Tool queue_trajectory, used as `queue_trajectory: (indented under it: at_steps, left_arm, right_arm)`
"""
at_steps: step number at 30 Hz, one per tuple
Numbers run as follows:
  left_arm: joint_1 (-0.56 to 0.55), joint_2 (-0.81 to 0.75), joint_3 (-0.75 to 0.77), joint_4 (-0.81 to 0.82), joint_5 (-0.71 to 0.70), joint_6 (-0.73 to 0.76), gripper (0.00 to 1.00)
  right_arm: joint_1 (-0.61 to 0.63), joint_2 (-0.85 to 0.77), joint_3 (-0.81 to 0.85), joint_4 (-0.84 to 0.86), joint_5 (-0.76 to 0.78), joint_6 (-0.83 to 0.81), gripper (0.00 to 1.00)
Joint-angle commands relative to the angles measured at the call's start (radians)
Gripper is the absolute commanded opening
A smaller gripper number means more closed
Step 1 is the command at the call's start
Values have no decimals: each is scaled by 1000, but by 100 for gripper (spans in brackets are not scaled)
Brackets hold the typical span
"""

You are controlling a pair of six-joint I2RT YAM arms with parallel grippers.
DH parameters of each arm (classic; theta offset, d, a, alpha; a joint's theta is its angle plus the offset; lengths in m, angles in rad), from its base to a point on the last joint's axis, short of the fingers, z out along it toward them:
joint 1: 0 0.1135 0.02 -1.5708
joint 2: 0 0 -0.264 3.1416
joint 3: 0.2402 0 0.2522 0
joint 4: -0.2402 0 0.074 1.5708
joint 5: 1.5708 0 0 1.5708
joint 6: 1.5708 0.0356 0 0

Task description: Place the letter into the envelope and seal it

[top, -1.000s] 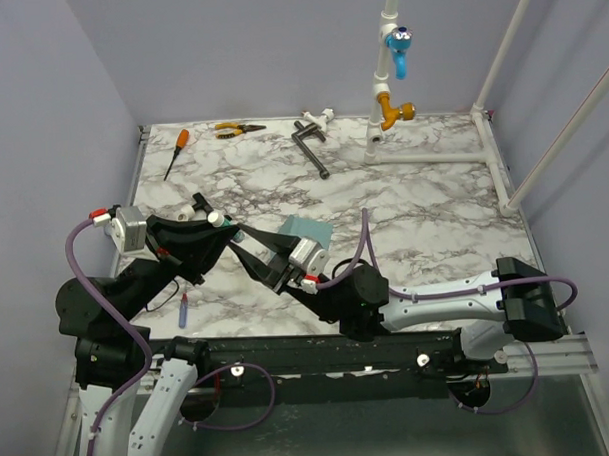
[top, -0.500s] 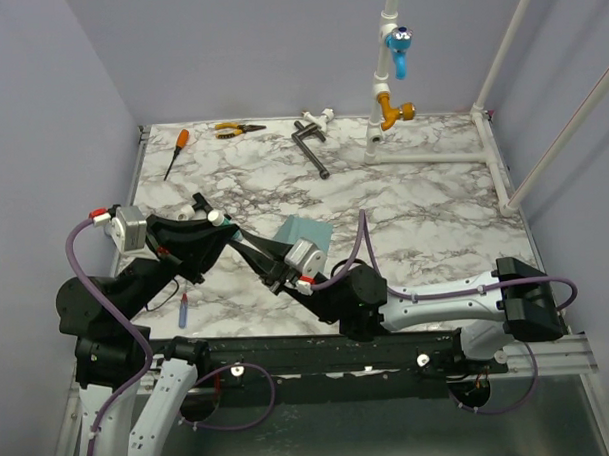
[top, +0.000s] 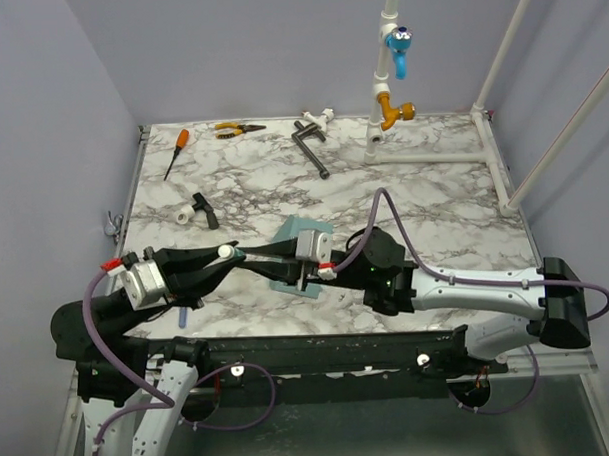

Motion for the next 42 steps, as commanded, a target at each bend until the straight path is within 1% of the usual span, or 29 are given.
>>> queue_trajectory:
  at_steps: [1,3,5,9,13,15,25,27,28,29,30,32,33,34,35,36,38,40,42]
  left_arm:
    - [-11,6,-34,-75,301,61,0]
    - [-10,8,-34,-76,316,63,0]
    - [-10,9,-39,-78,326,64,0]
    - [-11,4,-43,-90,338,78,0]
    - [-11,1,-41,-119,353,105,0]
    - [-12,1,-42,-124,359,108,0]
    - [-10,3,-38,-136,368,115,0]
    - [-10,4,-32,-138,321,92,0]
    - [-12,6,-28,-138,281,77,0]
    - [-11,6,-23,-137,216,58,0]
    - [-10,5,-18,-138,150,34,0]
    - [-11,7,-9,-137,3,-30,0]
    - [-11,7,-4,-136,-43,-64,0]
    - [-11,9,-1,-136,-91,-102,0]
    - [-11,11,2,-133,-128,-132,0]
    - [-11,15,5,-132,-174,-166,0]
    - [-10,21,13,-133,-250,-225,0]
    - [-11,29,23,-133,-291,-263,0]
    - [-10,37,32,-133,-331,-309,0]
  right_arm:
    - [-75,-43,52,-131,-430,100,1]
    - [-97,-46,62,-138,-549,121,0]
    - [-110,-47,61,-117,-619,143,1]
    - [-136,-37,74,-105,-718,167,1]
    - [-187,-17,86,-34,-857,253,1]
    - [-204,-4,103,-30,-909,275,1]
    - [-227,45,169,-40,-1014,314,1]
    - [-229,40,160,-35,-952,315,1]
    - [-229,32,146,-29,-880,315,6]
    - [-229,20,121,-9,-803,315,25]
    - [-229,9,91,27,-698,351,39]
    - [-228,-27,7,135,-501,381,46]
    - [-229,-40,-27,193,-414,399,54]
    - [-227,-54,-64,248,-317,414,58]
    - [-218,-64,-89,282,-220,421,59]
    - [-208,-71,-112,304,-166,405,59]
    - [-168,-77,-133,309,-95,332,61]
    - [-123,-71,-141,302,-29,244,61]
    - [-66,-55,-137,296,78,179,61]
